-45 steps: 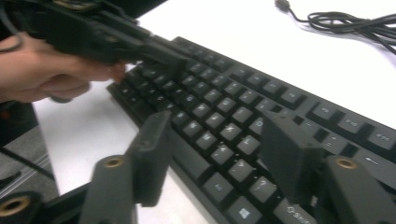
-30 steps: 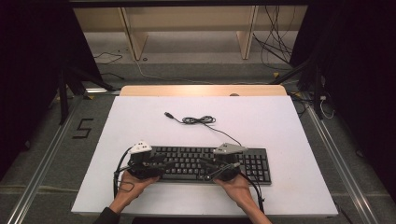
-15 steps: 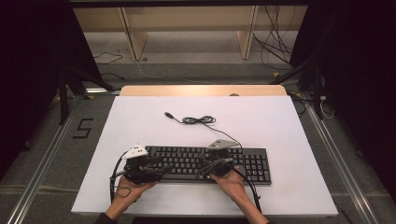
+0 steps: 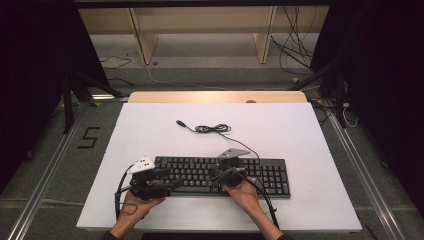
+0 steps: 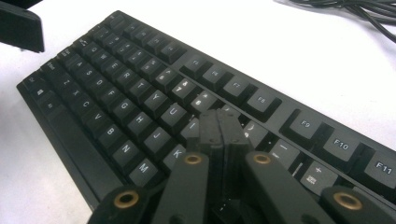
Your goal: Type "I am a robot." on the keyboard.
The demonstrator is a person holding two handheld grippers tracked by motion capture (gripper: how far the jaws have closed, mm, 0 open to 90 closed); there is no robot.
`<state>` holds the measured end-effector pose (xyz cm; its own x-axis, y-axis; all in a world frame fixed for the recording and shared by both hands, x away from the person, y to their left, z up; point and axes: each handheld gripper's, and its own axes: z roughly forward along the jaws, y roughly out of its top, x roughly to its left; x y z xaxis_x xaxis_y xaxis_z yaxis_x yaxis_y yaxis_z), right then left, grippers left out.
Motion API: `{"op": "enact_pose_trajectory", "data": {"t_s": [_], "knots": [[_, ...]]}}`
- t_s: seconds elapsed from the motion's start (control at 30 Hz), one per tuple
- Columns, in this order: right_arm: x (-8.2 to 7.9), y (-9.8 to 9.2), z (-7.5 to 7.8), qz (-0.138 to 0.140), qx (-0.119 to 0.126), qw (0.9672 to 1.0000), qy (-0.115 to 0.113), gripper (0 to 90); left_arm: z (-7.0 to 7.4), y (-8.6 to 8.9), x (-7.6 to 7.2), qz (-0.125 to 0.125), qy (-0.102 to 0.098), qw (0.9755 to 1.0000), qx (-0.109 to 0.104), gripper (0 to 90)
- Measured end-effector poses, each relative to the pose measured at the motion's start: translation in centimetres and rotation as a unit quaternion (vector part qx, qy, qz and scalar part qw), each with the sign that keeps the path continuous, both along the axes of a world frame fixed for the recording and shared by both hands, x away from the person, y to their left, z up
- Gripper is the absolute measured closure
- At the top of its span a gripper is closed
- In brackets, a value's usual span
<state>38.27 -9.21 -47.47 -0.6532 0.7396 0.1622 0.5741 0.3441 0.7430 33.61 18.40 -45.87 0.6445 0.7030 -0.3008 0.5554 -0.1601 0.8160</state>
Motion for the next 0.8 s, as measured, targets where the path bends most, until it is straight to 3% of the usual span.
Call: {"op": "enact_pose_trajectory", "data": {"t_s": [0.8], "knots": [[0.14,0.23,-0.62,-0.003,-0.010,0.9999,0.008,90.0,-0.01,0.74,-0.74,0.008,-0.008,0.9999,0.000,29.2]]}}
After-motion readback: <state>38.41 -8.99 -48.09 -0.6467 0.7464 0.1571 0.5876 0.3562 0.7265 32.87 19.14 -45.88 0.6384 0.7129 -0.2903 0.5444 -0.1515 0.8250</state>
